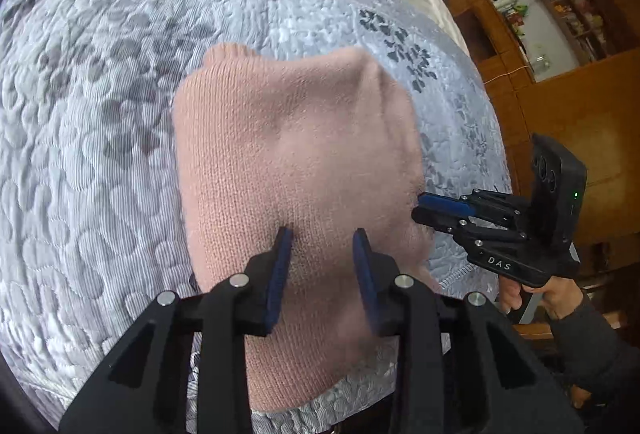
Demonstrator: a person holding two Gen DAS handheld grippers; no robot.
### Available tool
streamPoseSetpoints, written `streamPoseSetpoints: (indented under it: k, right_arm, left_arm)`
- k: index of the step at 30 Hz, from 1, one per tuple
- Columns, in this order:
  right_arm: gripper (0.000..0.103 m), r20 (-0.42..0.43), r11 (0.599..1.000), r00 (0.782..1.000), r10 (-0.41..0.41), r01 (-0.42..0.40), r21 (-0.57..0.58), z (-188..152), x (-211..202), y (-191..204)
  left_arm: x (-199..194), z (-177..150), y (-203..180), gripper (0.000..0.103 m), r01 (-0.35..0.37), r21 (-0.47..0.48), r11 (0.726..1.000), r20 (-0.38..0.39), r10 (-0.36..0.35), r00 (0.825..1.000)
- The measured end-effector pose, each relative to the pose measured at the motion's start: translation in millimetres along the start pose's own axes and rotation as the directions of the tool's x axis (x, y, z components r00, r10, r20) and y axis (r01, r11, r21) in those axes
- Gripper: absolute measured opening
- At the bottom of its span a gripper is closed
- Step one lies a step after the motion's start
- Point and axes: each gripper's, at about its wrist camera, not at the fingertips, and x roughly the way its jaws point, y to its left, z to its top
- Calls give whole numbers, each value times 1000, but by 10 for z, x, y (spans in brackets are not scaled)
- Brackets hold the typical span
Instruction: Fold small clothes
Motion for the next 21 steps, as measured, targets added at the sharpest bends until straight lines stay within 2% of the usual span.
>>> streamPoseSetpoints:
  k: [3, 5, 7, 10, 12, 14, 16, 18, 19, 21]
  right_arm:
    - [18, 5, 999, 1000, -19, 19, 29, -53, 45, -41]
    - [19, 10, 999, 1000, -25, 24, 46, -79, -75, -11]
    - [21, 26, 999, 1000, -7, 6, 39, -166, -250, 75]
    - [22, 33, 1000, 999, 18, -18, 0, -369, -379, 278]
    - [22, -4, 1000, 1000, 20, -20, -10, -490, -250, 363]
    - [23, -63, 1000, 998, -27, 26, -16, -610, -3, 371]
    - [23, -61, 999, 997, -40, 40, -6, -657, 62, 350]
    - [25, -46, 999, 999, -12, 14, 39, -629, -60, 345]
    - [30, -33, 999, 999, -8, 9, 45, -619, -148, 357]
    - [41, 6, 999, 1000, -19, 19, 46, -638, -362, 405]
  left_arm:
    - [44, -4, 28, 28, -4, -17, 1000, 6, 4, 1000]
    - [-71, -41, -42, 33, -11, -12, 1000, 23, 11, 1000]
    - [-256, -188, -153, 36, 16, 22, 1000, 39, -17, 999]
    - [-372, -547, -240, 39, -6, 58, 998, 31, 4, 1000]
    - [-230, -716, -175, 39, -56, 46, 997, -8, 57, 998]
    - [-3, -802, -56, 39, -82, 21, 996, -56, 83, 995]
    - [114, -828, 22, 39, -96, -4, 995, -62, 96, 993]
    - [34, -811, 11, 45, -78, -40, 996, -40, 76, 996]
    - [-54, -825, -41, 49, -76, -36, 996, -23, 75, 997]
    - [-283, -887, -177, 59, -116, 2, 993, 20, 116, 993]
